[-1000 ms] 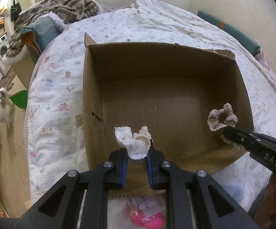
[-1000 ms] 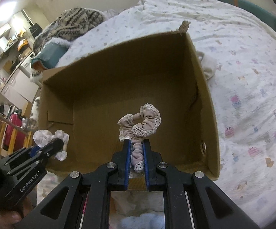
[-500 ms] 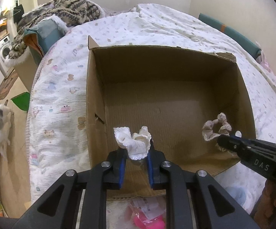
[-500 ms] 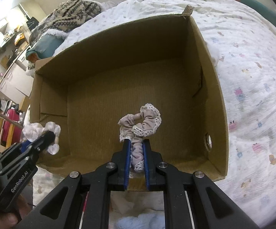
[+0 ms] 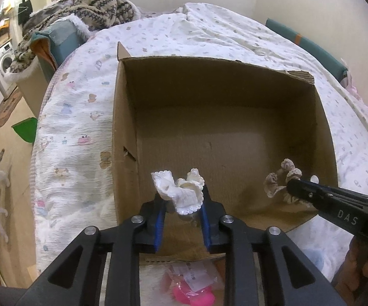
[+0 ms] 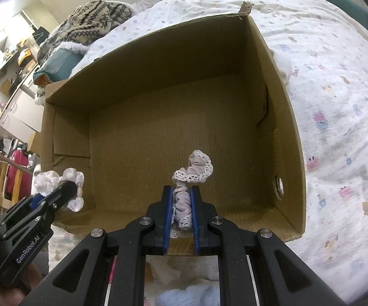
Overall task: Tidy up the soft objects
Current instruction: 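Carry both scrunchies over the box and open both tools to drop them, then move the right tool back to the light-blue plush toy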
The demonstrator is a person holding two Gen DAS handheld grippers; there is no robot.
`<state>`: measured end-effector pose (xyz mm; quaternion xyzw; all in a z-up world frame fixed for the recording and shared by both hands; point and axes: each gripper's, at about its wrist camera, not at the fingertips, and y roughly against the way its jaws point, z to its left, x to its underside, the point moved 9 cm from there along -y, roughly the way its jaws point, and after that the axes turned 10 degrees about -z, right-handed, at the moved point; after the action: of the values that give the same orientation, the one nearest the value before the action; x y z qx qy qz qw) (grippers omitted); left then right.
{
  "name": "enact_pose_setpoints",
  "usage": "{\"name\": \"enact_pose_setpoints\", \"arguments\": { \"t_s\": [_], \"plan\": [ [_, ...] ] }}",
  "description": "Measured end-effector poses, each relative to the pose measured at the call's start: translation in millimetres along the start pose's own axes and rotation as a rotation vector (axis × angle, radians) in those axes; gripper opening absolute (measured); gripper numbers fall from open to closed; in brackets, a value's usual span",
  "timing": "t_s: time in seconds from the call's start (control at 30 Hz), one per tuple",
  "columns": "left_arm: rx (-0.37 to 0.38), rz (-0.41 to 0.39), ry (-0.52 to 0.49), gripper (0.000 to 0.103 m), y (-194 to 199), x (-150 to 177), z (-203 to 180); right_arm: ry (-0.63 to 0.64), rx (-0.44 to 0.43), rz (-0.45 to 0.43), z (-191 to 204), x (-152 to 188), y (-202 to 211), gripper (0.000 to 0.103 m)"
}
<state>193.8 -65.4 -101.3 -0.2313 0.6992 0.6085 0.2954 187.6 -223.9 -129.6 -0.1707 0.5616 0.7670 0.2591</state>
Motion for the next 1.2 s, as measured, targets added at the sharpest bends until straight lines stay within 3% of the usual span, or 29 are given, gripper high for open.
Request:
{"name": "enact_pose_setpoints", "arguments": {
  "t_s": [0.2, 0.27, 0.37, 0.4, 0.43, 0.5, 1.2],
  "plan": [
    [-0.002, -0.011, -0.003, 0.035, 2, -1, -2, -0.005, 0.002, -0.005, 0, 0, 1, 0.014],
    [-0.004, -0.017, -0.004, 0.045, 3, -2, -2, -0.009, -0.001, -0.006, 0, -1, 1, 0.015],
    [0.002, -0.032, 0.006, 0.057, 7, -4, -3, -0.021, -0.011, -0.011, -1, -2, 3, 0.024],
    [0.006, -0.036, 0.007, 0.059, 8, -5, -3, -0.027, -0.014, -0.012, -1, -3, 3, 0.035],
    [0.009, -0.038, 0.008, 0.061, 8, -5, -4, -0.033, -0.014, -0.015, -2, -3, 3, 0.057],
    [0.011, -0.037, 0.009, 0.063, 9, -6, -5, -0.05, -0.014, -0.044, -3, -7, 8, 0.077],
    [-0.003, -0.062, 0.007, 0.063, 19, -10, -4, -0.041, 0.008, -0.106, -2, -21, 28, 0.077]
  ]
}}
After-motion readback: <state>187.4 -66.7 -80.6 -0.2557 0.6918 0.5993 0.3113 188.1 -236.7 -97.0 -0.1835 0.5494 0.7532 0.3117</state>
